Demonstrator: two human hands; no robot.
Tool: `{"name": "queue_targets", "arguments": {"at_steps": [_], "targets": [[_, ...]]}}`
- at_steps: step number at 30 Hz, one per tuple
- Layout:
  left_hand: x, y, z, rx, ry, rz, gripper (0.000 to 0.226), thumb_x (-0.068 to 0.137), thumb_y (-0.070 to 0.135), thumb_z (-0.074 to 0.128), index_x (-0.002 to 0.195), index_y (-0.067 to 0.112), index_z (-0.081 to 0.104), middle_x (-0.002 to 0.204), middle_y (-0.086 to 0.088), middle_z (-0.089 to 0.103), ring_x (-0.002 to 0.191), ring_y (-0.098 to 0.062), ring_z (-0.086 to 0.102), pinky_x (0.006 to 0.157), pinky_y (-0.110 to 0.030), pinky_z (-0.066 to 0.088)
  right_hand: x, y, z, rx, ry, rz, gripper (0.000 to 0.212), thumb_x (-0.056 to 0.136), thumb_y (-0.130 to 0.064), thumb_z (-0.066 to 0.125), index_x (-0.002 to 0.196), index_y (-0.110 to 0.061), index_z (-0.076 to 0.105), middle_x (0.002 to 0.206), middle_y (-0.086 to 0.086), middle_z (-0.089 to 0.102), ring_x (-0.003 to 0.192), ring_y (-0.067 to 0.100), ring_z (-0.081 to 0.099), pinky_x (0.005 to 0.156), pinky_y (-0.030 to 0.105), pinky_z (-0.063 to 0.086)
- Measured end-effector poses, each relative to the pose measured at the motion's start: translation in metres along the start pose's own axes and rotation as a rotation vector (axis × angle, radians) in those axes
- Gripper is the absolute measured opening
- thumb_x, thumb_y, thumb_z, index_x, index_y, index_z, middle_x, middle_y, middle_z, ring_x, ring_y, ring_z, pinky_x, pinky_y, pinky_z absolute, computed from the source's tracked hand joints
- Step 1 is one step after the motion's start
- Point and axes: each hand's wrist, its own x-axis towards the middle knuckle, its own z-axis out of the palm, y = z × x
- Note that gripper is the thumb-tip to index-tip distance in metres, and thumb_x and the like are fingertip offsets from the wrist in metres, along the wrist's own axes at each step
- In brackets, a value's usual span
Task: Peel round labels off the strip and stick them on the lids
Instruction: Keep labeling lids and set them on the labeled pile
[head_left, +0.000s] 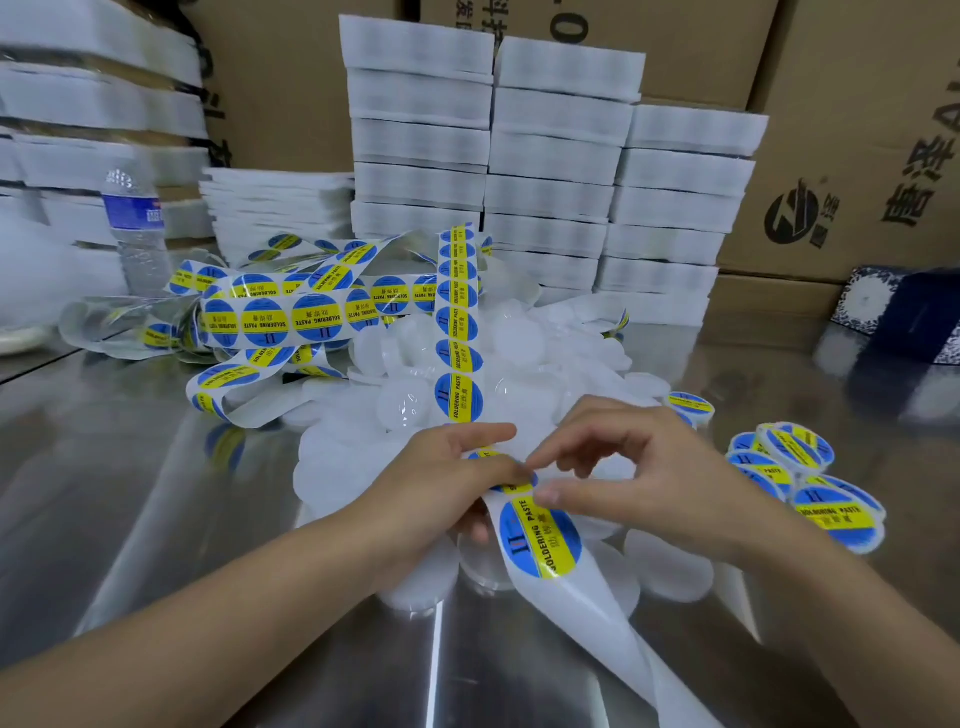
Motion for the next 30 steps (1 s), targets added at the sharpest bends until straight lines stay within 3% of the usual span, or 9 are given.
{"name": "queue_targets", "arguments": {"at_steps": [4, 8, 12, 14, 17, 19, 23, 27, 30], "targets": [[-0.0004, 0.0020, -0.0014, 0.013, 0.044, 0.000, 0.062, 0.057, 0.029, 0.065, 0.119, 0.025, 0.060, 0.066, -0.006, 0.069, 0.051, -0.022, 0.050, 0.040, -0.022, 0.039, -0.0011, -0.0009, 0.0071, -0.011, -0.069, -0.015, 0.022, 0.066, -0.018, 0.084, 0.081, -0.031, 0.075, 0.078, -0.012, 0.059, 0.072, 0.001, 0.054, 0.072, 0.020, 0.045], [-0.0007, 0.0020, -0.0019, -0.003, 0.060, -0.007, 0.051, 0.068, 0.022, 0.069, 0.118, 0.020, 0.061, 0.064, -0.007, 0.068, 0.049, -0.020, 0.052, 0.041, -0.021, 0.041, 0.0001, -0.0020, 0.0109, -0.029, -0.060, -0.001, 0.025, 0.063, -0.021, 0.085, 0.081, -0.035, 0.074, 0.077, -0.014, 0.058, 0.071, 0.000, 0.054, 0.070, 0.015, 0.044], [0.0004, 0.0020, -0.0007, -0.040, 0.062, -0.014, 0.053, 0.057, 0.023, 0.067, 0.110, 0.021, 0.067, 0.086, -0.017, 0.073, 0.070, -0.024, 0.063, 0.069, -0.037, 0.053, -0.0006, -0.0016, 0.0094, -0.003, -0.071, 0.037, 0.017, 0.065, -0.029, 0.081, 0.080, -0.035, 0.075, 0.080, -0.007, 0.062, 0.070, 0.004, 0.057, 0.072, 0.018, 0.047], [0.0003, 0.0021, -0.0002, -0.054, 0.059, -0.013, 0.045, 0.064, 0.019, 0.071, 0.108, 0.022, 0.067, 0.090, -0.015, 0.074, 0.074, -0.026, 0.066, 0.079, -0.044, 0.054, -0.0001, -0.0011, 0.0090, -0.013, -0.065, 0.058, 0.017, 0.069, -0.023, 0.080, 0.080, -0.035, 0.076, 0.080, -0.007, 0.063, 0.070, 0.005, 0.057, 0.071, 0.020, 0.047], [0.0003, 0.0016, -0.0002, -0.069, 0.072, -0.016, 0.029, 0.081, 0.010, 0.063, 0.108, 0.021, 0.067, 0.078, -0.006, 0.074, 0.070, -0.024, 0.064, 0.065, -0.035, 0.052, 0.0005, -0.0013, 0.0086, -0.020, -0.058, 0.075, 0.018, 0.069, -0.020, 0.080, 0.080, -0.033, 0.076, 0.080, -0.008, 0.061, 0.070, 0.009, 0.057, 0.072, 0.024, 0.046], [0.0000, 0.0020, 0.0003, -0.086, 0.084, -0.030, 0.028, 0.084, 0.009, 0.059, 0.108, 0.020, 0.068, 0.082, -0.008, 0.073, 0.070, -0.024, 0.063, 0.061, -0.032, 0.050, 0.0003, -0.0016, 0.0080, -0.015, -0.058, 0.087, 0.015, 0.069, -0.021, 0.081, 0.078, -0.032, 0.077, 0.080, -0.007, 0.062, 0.071, 0.014, 0.058, 0.070, 0.025, 0.047], [-0.0013, 0.0035, 0.0014, -0.098, 0.080, -0.030, 0.029, 0.086, 0.008, 0.056, 0.109, 0.021, 0.067, 0.094, -0.019, 0.072, 0.076, -0.029, 0.062, 0.065, -0.035, 0.048, -0.0002, -0.0017, 0.0077, -0.023, -0.061, 0.084, 0.013, 0.070, -0.021, 0.080, 0.075, -0.033, 0.077, 0.078, -0.007, 0.062, 0.070, 0.011, 0.058, 0.066, 0.022, 0.047], [0.0005, 0.0019, 0.0023, -0.071, 0.057, 0.018, 0.030, 0.087, 0.007, 0.056, 0.104, 0.030, 0.065, 0.082, -0.011, 0.070, 0.077, -0.031, 0.061, 0.077, -0.045, 0.052, 0.0000, -0.0009, 0.0069, -0.046, -0.061, 0.077, 0.014, 0.072, -0.018, 0.078, 0.073, -0.032, 0.077, 0.077, -0.007, 0.062, 0.069, 0.007, 0.057, 0.064, 0.017, 0.044], [0.0012, 0.0020, 0.0012, -0.076, 0.061, 0.041, 0.032, 0.087, 0.007, 0.058, 0.107, 0.032, 0.064, 0.085, -0.007, 0.074, 0.075, -0.027, 0.066, 0.078, -0.046, 0.055, -0.0001, -0.0003, 0.0070, -0.035, -0.041, 0.066, 0.014, 0.070, -0.019, 0.080, 0.076, -0.031, 0.075, 0.079, -0.005, 0.061, 0.068, 0.014, 0.057, 0.065, 0.024, 0.047]]}}
